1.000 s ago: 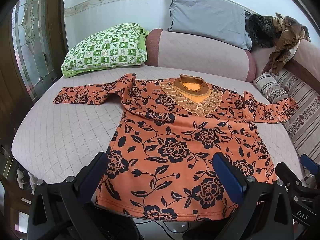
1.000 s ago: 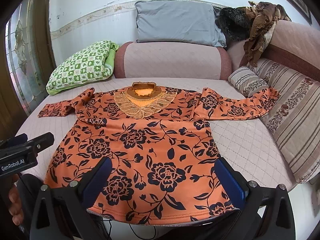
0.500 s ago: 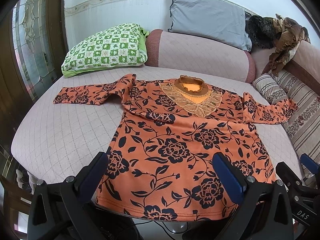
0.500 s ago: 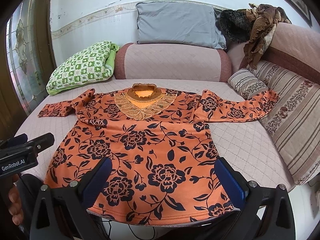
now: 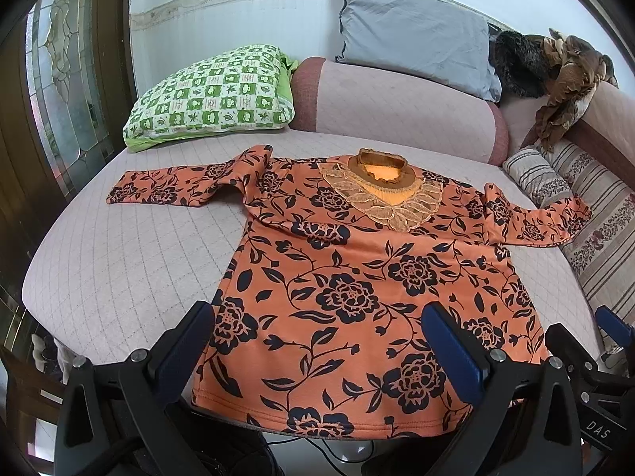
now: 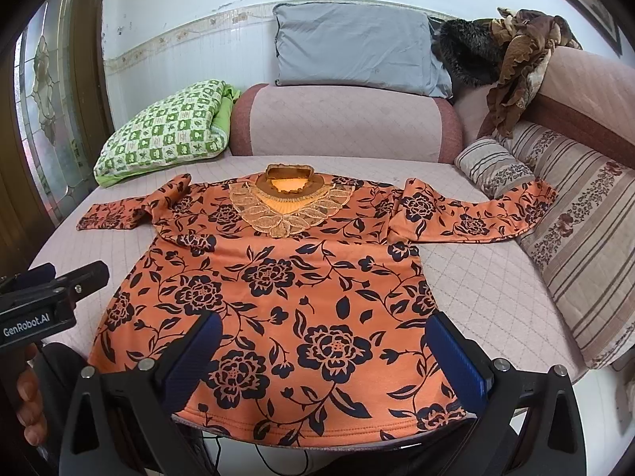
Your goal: Fold small clothes
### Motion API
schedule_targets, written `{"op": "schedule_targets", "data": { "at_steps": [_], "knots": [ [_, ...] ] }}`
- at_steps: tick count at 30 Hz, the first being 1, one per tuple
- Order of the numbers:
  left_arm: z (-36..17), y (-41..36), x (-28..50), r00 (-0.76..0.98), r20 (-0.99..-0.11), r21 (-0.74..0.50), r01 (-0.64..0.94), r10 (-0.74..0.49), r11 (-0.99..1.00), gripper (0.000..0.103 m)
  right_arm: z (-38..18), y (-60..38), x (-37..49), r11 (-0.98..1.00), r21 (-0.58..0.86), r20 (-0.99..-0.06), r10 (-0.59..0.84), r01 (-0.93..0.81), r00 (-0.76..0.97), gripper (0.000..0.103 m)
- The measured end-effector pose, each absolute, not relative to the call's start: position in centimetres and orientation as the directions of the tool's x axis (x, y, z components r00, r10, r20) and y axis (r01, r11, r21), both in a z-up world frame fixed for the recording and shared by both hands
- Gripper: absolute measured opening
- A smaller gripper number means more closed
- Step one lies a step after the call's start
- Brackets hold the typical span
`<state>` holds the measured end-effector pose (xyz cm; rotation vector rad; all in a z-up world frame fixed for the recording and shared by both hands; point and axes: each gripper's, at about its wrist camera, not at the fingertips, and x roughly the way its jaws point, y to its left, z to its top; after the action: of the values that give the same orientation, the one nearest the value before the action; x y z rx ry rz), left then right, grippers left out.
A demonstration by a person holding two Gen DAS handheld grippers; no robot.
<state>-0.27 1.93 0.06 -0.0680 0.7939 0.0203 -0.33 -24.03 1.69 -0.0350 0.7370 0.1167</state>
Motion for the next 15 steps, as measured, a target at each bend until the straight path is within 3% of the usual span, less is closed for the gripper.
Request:
{"op": "schedule_targets", "data": {
  "at_steps": [15],
  "knots": [
    [-0.36,2.46,-0.13,0.700,-0.714,-0.062,-0.049,-0.010,0.997,0.103,1.34,-23.47,-0.16,0.992,-0.004,-0.674,0.089,-0.123,0.733,0.103]
  ]
}}
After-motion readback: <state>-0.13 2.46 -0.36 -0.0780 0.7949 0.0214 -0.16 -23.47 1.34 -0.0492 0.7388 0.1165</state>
